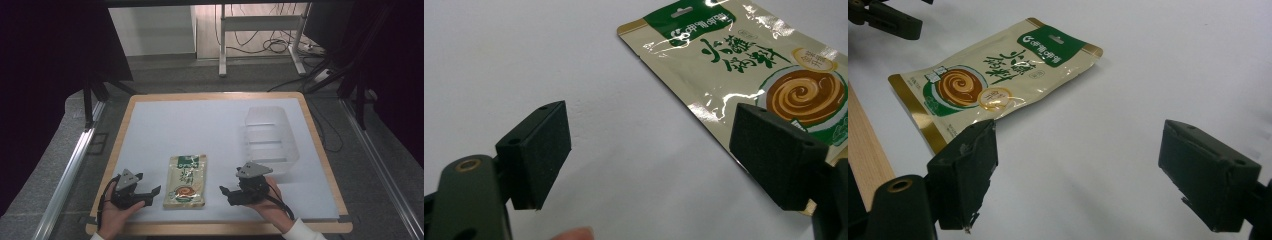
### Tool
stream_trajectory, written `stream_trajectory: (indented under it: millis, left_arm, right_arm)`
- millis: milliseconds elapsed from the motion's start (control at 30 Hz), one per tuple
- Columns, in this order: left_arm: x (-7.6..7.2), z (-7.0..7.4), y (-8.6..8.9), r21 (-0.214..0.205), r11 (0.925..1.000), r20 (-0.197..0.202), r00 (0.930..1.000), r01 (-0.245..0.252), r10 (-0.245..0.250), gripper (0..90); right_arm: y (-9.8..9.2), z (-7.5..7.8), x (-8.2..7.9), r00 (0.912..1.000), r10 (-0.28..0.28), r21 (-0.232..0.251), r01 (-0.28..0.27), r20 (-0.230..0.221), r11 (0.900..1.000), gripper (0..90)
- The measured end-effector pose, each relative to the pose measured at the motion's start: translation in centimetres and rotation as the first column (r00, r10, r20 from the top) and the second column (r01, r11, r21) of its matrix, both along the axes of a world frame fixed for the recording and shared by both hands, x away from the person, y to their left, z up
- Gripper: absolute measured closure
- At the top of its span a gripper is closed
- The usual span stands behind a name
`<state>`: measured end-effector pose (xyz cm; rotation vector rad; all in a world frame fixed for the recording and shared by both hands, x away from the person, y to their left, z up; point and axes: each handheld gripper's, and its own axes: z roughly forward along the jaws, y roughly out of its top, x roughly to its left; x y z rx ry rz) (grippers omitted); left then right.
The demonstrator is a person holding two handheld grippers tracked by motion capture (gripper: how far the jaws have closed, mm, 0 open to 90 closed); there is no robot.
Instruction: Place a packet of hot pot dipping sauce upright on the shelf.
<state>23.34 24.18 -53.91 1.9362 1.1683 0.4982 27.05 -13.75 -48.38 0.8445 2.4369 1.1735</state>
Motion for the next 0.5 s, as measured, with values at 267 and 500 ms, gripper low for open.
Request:
stream_trajectory:
  millis: [267, 500]
  left_arm:
    - [-0.12, 0.07, -0.05, 0.001, 1.0, 0.003, 1.0, 0.005, -0.005, 16.9]
    - [-0.05, 0.01, -0.04, -0.001, 1.0, 0.001, 1.0, 0.005, -0.005, 16.9]
  right_arm:
    - [0.06, 0.03, -0.14, 1.0, 0.008, 0.003, -0.008, 0.0, 1.0, 17.6]
    - [-0.02, 0.06, -0.04, 1.0, 0.005, 0.01, -0.005, -0.008, 0.9999, 17.7]
